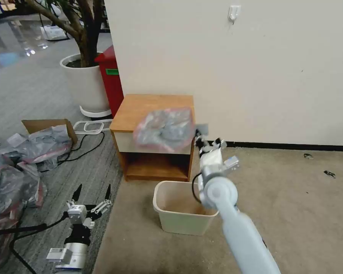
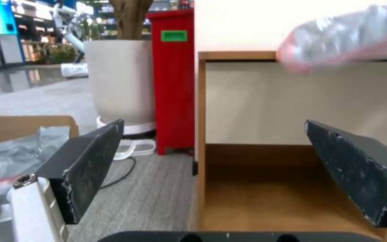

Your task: Pick up the garbage bag from the table and place it over the trash can.

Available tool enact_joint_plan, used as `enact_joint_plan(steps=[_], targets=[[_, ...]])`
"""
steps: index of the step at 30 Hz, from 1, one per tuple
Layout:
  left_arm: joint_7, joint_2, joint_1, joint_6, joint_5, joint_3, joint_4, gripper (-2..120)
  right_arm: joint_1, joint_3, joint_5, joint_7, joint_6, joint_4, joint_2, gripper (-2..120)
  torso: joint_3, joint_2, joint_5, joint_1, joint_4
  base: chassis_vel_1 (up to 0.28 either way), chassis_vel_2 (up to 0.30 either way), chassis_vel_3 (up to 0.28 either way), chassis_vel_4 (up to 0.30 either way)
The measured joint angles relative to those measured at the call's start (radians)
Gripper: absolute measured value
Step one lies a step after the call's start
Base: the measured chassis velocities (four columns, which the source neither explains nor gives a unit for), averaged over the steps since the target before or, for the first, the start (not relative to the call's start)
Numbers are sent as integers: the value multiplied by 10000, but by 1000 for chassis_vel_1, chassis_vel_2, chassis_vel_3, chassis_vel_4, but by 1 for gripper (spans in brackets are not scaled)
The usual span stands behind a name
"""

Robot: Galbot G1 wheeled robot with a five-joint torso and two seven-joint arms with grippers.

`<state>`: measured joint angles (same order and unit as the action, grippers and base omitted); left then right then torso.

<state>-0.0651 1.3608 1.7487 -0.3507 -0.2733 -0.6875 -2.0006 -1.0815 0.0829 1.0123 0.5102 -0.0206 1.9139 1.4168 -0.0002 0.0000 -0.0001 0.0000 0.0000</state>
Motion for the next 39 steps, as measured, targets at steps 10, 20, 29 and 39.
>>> enact_joint_plan(steps=[10, 20, 29, 39], targets=[[26, 91, 131, 13, 4, -15, -151, 100, -2625, -1926, -1732, 2341, 338, 1629, -921, 0, 0, 0, 2, 0, 0, 0, 0, 0, 0], [32, 234, 126, -18, 89, 98, -67, 100, -3816, -2224, -2681, 2664, 10, 1455, -953, 0, 1, 0, 1, -1, 0, 0, 0, 0, 0], [26, 297, 77, -164, 271, 277, 52, 100, -3450, -2121, -2650, 2427, 10, 1266, -621, 0, 1, 0, 1, 0, 0, 0, 0, 0, 0], [14, 110, 66, -134, 260, 346, -23, 100, -3411, -1921, -2750, 2783, 439, 1304, -545, 20, 2, 0, 1, 0, 1, 0, 0, 0, 0]])
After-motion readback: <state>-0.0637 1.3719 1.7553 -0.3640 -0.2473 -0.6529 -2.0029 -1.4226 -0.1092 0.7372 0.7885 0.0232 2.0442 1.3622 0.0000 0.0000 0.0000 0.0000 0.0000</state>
